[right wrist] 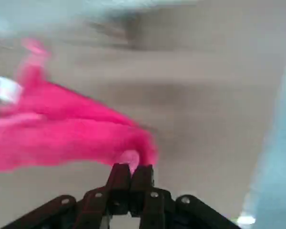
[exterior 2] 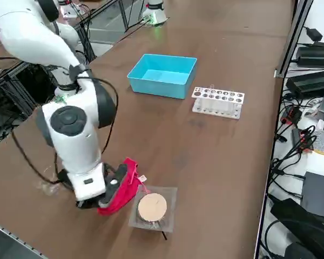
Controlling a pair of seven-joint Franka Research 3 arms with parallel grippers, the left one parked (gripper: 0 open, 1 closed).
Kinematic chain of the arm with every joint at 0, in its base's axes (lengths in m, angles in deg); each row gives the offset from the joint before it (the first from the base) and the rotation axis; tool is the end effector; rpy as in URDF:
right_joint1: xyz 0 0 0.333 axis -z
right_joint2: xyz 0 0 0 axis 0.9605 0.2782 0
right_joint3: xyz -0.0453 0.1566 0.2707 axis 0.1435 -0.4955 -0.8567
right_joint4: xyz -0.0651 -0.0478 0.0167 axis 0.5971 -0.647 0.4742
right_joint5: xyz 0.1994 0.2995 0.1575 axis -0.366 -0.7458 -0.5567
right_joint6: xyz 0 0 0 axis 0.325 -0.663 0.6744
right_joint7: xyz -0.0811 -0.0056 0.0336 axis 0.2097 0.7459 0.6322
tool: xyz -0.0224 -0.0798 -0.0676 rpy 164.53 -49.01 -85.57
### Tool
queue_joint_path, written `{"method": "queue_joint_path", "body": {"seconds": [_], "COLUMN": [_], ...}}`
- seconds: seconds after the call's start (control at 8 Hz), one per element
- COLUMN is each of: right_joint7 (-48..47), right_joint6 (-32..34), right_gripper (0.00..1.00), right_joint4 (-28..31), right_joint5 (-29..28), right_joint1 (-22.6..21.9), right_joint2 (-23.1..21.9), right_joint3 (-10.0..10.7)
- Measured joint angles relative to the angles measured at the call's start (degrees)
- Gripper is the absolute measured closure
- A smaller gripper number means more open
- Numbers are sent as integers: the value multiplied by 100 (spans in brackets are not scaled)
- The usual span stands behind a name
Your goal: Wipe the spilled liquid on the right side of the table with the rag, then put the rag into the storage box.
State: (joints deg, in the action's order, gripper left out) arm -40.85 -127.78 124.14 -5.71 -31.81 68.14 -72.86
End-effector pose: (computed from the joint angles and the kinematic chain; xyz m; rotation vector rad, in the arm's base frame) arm 0.5509 -0.4299 0.2774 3.0688 0.0728 -0.2481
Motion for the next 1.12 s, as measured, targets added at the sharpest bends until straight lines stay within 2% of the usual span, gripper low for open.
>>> {"method": "queue_joint_path", "body": {"seconds": [0.38,0.75,0.88,1.12], "right_joint7": [-1391,-2478,-2834,-3726], "right_joint6": [1305,1582,1579,1573], "right_gripper": [98,98,98,98], "right_joint4": [8,181,243,253], "right_joint5": [-220,-567,-702,-1153], "right_joint1": [-483,-1121,-1336,-1968], "right_joint2": [3,19,50,79], "right_joint3": [-816,-1370,-1512,-1575]}}
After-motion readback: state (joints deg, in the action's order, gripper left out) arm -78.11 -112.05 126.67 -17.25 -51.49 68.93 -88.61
